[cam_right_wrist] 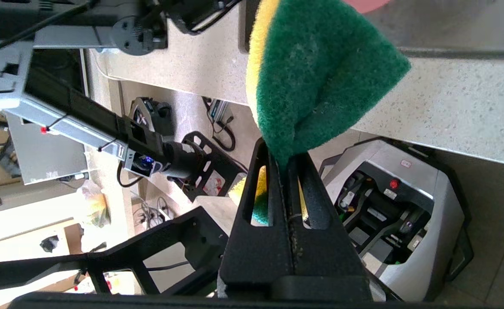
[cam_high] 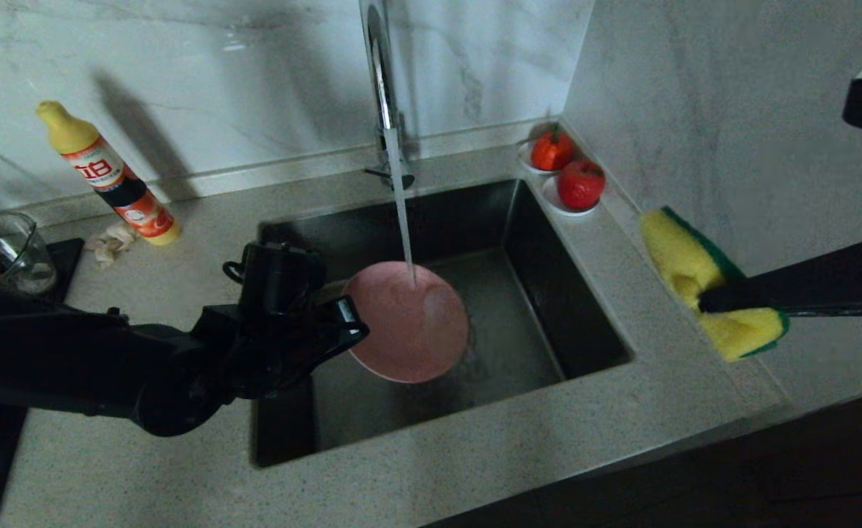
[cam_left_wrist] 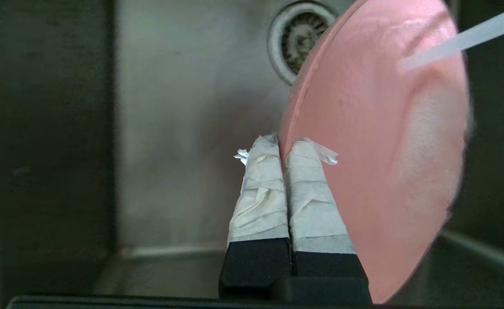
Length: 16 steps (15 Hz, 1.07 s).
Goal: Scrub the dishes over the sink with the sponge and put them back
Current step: Rinse the plate
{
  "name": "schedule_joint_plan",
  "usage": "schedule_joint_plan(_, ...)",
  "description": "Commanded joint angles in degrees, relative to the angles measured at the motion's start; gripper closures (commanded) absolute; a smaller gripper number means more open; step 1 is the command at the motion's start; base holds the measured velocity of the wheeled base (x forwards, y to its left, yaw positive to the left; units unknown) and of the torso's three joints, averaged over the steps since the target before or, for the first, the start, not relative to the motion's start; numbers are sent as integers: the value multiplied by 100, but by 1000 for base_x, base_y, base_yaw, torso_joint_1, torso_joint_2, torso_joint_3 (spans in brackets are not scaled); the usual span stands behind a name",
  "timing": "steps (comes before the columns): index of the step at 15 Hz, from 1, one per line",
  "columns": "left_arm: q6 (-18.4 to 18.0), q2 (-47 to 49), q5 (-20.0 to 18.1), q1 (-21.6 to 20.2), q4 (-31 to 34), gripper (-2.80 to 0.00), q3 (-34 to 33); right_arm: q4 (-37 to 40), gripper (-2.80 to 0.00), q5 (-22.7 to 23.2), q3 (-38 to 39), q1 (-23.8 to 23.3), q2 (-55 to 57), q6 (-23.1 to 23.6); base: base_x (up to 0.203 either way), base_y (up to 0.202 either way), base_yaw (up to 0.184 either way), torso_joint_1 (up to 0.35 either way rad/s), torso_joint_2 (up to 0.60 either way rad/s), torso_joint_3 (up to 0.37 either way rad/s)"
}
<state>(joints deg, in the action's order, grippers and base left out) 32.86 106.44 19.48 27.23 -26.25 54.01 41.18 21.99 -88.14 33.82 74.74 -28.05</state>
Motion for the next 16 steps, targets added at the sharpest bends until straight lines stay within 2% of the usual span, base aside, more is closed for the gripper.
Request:
schedule_joint_plan(1,-246,-381,29,-114,-63,0,-288,13,0,16,52,2,31,-16,0,0,0,0,0,0)
schedule_joint_plan(5,-961,-1097,79,-349,-82,0,-571,-11,0,16,133,2,5,-32,0,0,0,0,0,0)
schedule_joint_plan(8,-1776,-1708,272,-479,-209,0,-942,-5,0,16,175,2,-12,-34,0,0,0,0,0,0)
schedule_joint_plan(9,-2189,-1870,302,-496,-452,0,-1103,-5,0,7,183,2,-12,-43,0,0,0,0,0,0)
schedule_joint_plan(16,-5201,-2130,225,-508,-3838,0,-1882,-5,0,-7,321,-1,23,-62,0,0,0,0,0,0)
